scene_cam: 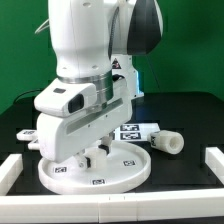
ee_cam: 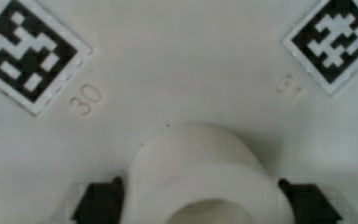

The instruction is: Assemble round table

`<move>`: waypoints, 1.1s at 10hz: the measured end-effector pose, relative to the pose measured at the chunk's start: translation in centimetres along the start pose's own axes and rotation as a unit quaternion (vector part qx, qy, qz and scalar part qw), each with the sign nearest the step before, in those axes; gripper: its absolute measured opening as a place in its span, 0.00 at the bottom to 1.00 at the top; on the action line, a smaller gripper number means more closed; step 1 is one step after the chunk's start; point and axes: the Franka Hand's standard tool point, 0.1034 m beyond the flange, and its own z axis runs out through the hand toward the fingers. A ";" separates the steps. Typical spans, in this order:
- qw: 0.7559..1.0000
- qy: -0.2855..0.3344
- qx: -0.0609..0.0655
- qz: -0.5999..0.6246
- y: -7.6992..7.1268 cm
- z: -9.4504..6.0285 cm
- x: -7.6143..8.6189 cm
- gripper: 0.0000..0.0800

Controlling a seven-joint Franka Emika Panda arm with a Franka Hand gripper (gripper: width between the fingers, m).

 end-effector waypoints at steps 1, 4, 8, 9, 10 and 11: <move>1.000 0.000 0.000 0.000 0.0 0.0 0.0 0.51; 1.000 0.000 0.000 0.000 0.0 0.0 0.0 0.51; 1.000 0.014 -0.014 -0.012 0.1 0.0 3.6 0.52; 1.000 0.015 -0.017 -0.014 -0.2 0.0 4.2 0.52; 1.000 0.018 -0.020 -0.014 -0.5 0.0 5.0 0.52; 0.999 0.022 -0.025 -0.010 -0.9 0.0 6.1 0.52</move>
Offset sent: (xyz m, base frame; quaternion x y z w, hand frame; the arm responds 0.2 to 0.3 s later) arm 0.0000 0.0000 0.0000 0.0000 0.0000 0.0000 1.0000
